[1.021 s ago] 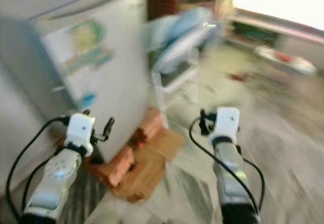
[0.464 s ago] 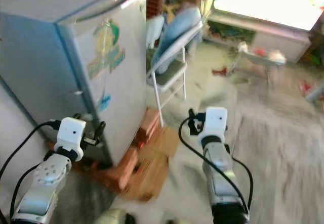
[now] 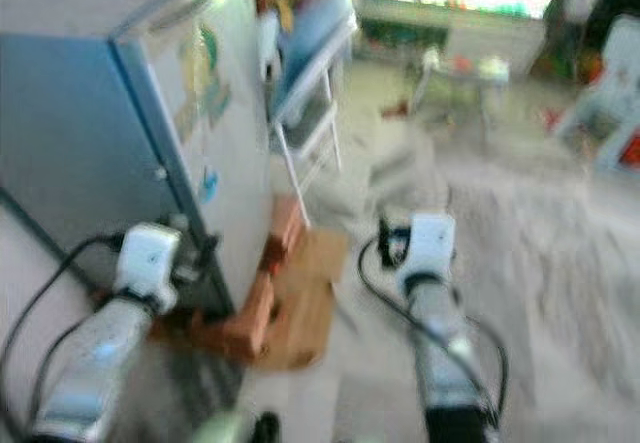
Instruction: Restocking fridge
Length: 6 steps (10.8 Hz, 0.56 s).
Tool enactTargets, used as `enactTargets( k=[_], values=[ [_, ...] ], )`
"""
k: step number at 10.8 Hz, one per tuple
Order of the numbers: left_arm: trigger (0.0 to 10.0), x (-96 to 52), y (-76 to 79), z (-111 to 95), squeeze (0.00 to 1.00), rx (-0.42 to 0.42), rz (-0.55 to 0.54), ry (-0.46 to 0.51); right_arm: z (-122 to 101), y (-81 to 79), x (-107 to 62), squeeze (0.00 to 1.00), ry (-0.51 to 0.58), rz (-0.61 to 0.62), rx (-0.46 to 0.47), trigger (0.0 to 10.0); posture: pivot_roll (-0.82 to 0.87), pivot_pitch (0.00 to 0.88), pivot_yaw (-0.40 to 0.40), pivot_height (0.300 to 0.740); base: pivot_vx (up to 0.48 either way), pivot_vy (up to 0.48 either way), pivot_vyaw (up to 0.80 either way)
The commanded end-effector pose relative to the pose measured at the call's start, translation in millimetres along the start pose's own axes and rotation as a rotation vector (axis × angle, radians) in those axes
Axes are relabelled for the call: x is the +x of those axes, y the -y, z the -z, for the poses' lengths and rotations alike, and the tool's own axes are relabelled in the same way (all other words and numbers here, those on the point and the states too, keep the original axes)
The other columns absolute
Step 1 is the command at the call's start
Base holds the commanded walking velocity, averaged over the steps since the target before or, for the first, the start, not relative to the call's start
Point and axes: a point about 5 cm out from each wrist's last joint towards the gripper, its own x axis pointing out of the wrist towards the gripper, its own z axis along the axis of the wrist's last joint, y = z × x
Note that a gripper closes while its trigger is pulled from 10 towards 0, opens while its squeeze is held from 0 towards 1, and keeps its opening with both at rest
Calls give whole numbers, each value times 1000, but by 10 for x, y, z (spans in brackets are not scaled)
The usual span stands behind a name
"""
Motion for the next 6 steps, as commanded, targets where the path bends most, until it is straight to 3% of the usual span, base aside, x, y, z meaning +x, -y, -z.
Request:
enactTargets(
  k=[1,3,5,6],
  values=[
    [10000,-10,-24,-12,0,18,5,8,-13,-4,-11,0,6,8,9,10000,93,63,-34,740,480,0,0],
    [10000,-10,-28,-4,0,33,4,0,-11,-7,-14,0,5,6,5,10000,93,63,-32,740,480,0,0],
    [10000,-13,-44,-4,0,50,-28,-5,-16,2,-5,0,6,12,7,10000,97,64,-25,740,0,0,0],
    [10000,-30,-43,-24,0,72,-7,9,-19,-8,-6,0,7,13,9,10000,98,65,-22,740,480,0,0]
  ],
)
